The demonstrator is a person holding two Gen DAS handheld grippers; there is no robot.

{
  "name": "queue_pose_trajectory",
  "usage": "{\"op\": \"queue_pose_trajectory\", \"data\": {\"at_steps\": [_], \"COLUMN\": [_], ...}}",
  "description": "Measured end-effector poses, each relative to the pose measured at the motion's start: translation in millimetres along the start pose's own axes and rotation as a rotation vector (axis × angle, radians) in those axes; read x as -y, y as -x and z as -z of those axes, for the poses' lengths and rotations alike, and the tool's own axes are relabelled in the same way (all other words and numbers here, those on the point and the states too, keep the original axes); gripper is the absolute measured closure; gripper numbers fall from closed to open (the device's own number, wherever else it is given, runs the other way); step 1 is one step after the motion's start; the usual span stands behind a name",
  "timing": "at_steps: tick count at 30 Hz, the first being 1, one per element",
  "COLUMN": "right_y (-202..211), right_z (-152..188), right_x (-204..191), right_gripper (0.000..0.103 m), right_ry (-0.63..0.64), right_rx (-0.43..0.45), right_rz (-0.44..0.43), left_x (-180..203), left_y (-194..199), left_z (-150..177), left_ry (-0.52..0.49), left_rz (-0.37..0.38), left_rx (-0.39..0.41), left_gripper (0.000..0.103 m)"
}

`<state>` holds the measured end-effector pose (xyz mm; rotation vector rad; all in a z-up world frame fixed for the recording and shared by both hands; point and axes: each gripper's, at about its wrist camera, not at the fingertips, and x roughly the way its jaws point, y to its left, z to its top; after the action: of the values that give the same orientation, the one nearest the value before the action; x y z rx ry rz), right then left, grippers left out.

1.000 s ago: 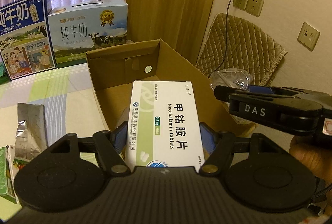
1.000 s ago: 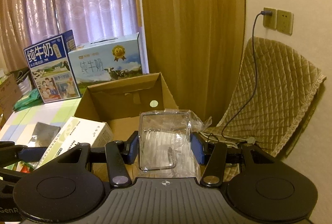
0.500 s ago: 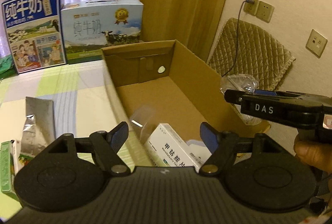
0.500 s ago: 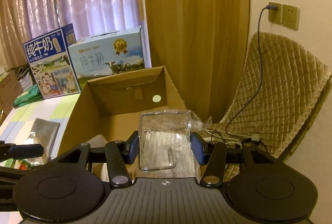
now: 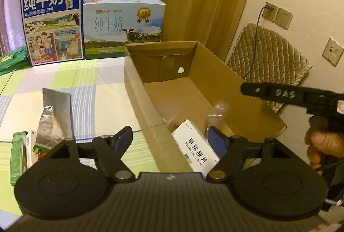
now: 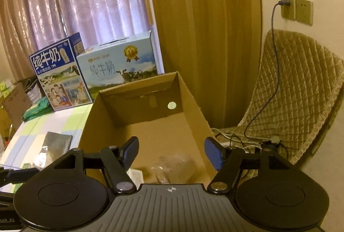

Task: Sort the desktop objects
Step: 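Open both grippers to drop the tablet box and wire rack into the cardboard box, then move both grippers back toward the green box and pouch on the table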

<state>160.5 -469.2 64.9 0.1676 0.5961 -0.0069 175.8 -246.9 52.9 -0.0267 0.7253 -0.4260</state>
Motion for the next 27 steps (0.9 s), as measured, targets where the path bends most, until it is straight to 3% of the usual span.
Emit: {"op": "queue_pose_trajectory", "data": {"at_steps": [13,22,27], "right_y": [50.3,85.6,100.3], "right_z": [3.8,9.8,19.8], "right_x": [-14.6,-59.4,-96.3], "right_gripper": [0.030,0.017,0.010], "right_ry": [-0.043,-0.042,-0.007], "right_rx": [0.039,0.063,0.069], "right_rz": [-0.025,-0.104,-0.168], "left_x": [-24.8,-66.0,-95.8], "left_y": [48.2,100.5,132.2], "left_z": [19.5,43.9,61.4], "left_ry": [0.002,0.030,0.034], "left_rz": [-0.066,-0.146,-0.202], "left_rx": [0.010,0.023,0.030], "left_gripper": [0.028,0.025,0.019]}}
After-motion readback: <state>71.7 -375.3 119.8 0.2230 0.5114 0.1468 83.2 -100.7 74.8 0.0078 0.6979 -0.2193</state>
